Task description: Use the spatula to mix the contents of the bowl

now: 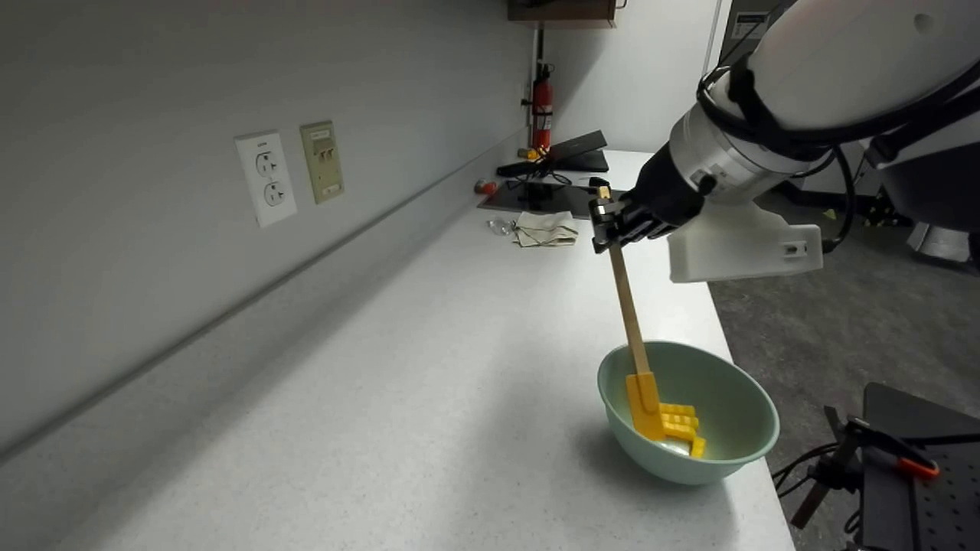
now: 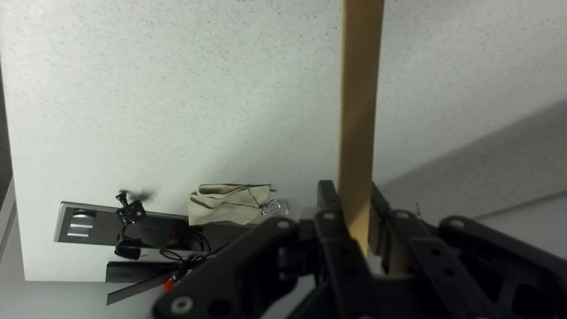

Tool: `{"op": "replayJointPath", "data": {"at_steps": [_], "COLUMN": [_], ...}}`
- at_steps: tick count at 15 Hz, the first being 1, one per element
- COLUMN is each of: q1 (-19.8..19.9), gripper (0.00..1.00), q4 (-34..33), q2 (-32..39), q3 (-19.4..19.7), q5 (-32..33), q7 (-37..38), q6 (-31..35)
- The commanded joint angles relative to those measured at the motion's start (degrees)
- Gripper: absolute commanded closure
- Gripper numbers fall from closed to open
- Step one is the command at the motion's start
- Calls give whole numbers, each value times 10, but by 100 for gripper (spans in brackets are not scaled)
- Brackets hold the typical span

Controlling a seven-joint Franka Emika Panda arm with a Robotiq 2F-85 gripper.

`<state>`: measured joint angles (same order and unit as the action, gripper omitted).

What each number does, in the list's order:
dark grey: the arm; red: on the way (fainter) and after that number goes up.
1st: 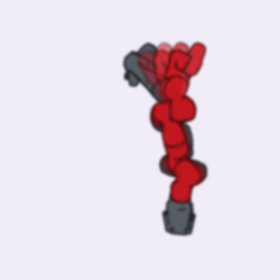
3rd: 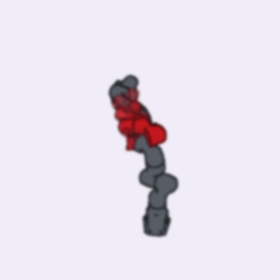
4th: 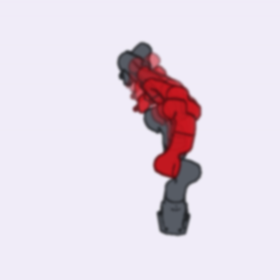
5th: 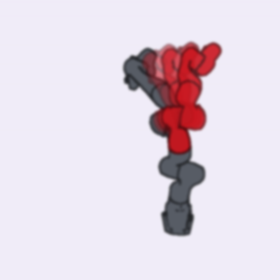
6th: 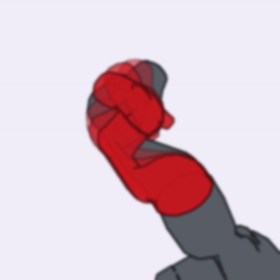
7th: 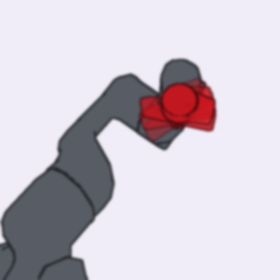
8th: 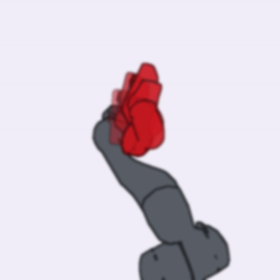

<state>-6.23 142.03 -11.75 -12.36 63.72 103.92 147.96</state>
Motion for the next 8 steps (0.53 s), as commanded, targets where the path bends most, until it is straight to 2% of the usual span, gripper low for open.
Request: {"op": "replayJointPath", "data": {"at_steps": [1, 4, 8], "q1": [5, 4, -9], "gripper": [96, 96, 96], "q4": [2, 8, 13], "q2": [-9, -11, -9], "q3": [-5, -6, 3], "q5": [38, 52, 36], "q7": [14, 15, 5], "q6": [-13, -27, -38]}}
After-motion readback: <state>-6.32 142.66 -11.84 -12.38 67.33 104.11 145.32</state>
